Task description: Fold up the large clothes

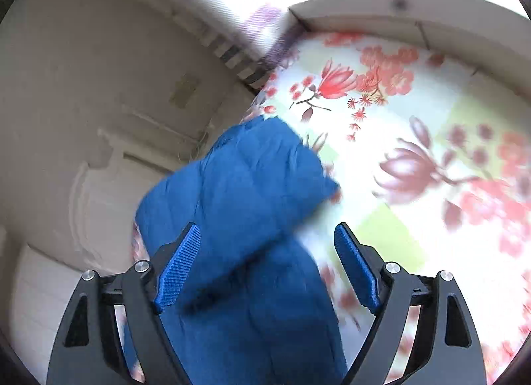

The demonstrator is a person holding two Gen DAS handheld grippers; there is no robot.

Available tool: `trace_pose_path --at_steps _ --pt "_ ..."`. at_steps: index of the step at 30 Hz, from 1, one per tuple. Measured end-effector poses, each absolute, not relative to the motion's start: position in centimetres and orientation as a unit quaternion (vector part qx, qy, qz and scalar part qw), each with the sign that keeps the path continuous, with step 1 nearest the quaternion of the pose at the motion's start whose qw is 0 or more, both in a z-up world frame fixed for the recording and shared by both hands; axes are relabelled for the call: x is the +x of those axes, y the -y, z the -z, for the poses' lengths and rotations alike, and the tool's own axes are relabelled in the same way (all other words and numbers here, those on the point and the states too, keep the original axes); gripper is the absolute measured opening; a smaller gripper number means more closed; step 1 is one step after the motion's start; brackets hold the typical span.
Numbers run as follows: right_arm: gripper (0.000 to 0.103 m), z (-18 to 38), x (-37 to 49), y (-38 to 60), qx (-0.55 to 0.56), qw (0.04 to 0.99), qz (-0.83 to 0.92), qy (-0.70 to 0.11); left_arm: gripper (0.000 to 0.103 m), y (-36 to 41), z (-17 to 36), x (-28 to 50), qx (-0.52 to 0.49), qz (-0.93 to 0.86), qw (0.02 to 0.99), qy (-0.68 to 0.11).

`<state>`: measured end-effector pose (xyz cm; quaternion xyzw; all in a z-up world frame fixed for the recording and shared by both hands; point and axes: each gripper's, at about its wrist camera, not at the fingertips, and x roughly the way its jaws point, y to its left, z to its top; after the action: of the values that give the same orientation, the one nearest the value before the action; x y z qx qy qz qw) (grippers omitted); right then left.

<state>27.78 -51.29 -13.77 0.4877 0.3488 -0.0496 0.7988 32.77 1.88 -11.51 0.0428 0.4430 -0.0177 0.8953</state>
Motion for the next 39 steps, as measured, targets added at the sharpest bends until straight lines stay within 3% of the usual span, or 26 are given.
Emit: trace_pose_path --at_steps 1,2,3,5,7,10,13,15,16,19,23,25,27,30,34,35,39 --pt "0.080 13.7 28.8 51.4 0.490 0.797 0.054 -0.350 0.101 -1.9 11.5 32.8 0.042 0.018 0.895 -0.443" --pt "0.072 13.7 29.6 51.4 0.496 0.795 0.056 -0.346 0.101 -1.9 11.5 32.8 0.042 0.018 0.895 -0.443" --pt "0.053 13.4 30.2 51.0 0.497 0.796 0.058 -0.339 0.101 -1.9 11.5 32.8 0.041 0.019 0.896 -0.443" --pt "0.031 10.4 29.8 49.2 0.446 0.839 0.082 -0.300 0.101 -1.9 11.5 32.8 0.040 0.020 0.896 -0.442" --pt "0.026 6.9 30.3 45.4 0.357 0.892 0.073 -0.268 0.101 -1.9 11.5 32.8 0.040 0.019 0.896 -0.442" --pt "0.026 1.6 31.5 36.6 0.187 0.953 0.001 -0.239 0.101 -2.0 11.5 32.9 0.039 0.019 0.896 -0.442" --pt "0.034 -0.9 31.8 27.1 0.056 0.958 -0.116 -0.257 0.101 -2.1 11.6 32.9 0.038 0.020 0.896 -0.442" --pt "0.093 -1.1 31.0 21.8 0.006 0.938 -0.212 -0.272 0.101 -2.2 11.5 32.9 0.034 0.023 0.897 -0.441" --pt "0.096 -1.3 30.4 20.5 -0.008 0.936 -0.231 -0.266 0.101 -2.3 11.5 32.8 0.030 0.025 0.897 -0.440" --pt "0.096 -2.2 29.0 18.7 -0.055 0.941 -0.236 -0.234 0.101 -2.8 11.3 32.8 0.011 0.034 0.899 -0.436" --pt "0.095 -2.6 29.8 23.0 -0.013 0.958 -0.180 -0.225 0.101 -3.3 11.2 32.9 -0.007 0.044 0.901 -0.432" --pt "0.092 -0.9 29.6 26.1 0.018 0.962 -0.120 -0.245 0.101 -3.3 11.3 32.9 -0.010 0.046 0.901 -0.431" --pt "0.079 2.1 29.7 31.6 0.056 0.956 -0.039 -0.285 0.101 -3.5 11.2 32.9 -0.016 0.049 0.902 -0.428" --pt "0.070 6.7 30.1 38.4 0.112 0.930 0.051 -0.345 0.101 -3.8 11.3 33.1 -0.026 0.051 0.903 -0.426" --pt "0.069 13.3 31.0 41.9 0.161 0.885 0.105 -0.424 0.101 -3.5 10.9 33.0 -0.032 0.051 0.904 -0.423" --pt "0.064 13.5 30.9 41.5 0.171 0.887 0.110 -0.415 0.101 -3.6 10.7 33.1 -0.034 0.055 0.903 -0.424" --pt "0.064 13.8 30.6 42.1 0.182 0.887 0.124 -0.407 0.101 -4.4 8.4 34.8 -0.081 0.064 0.906 -0.410"
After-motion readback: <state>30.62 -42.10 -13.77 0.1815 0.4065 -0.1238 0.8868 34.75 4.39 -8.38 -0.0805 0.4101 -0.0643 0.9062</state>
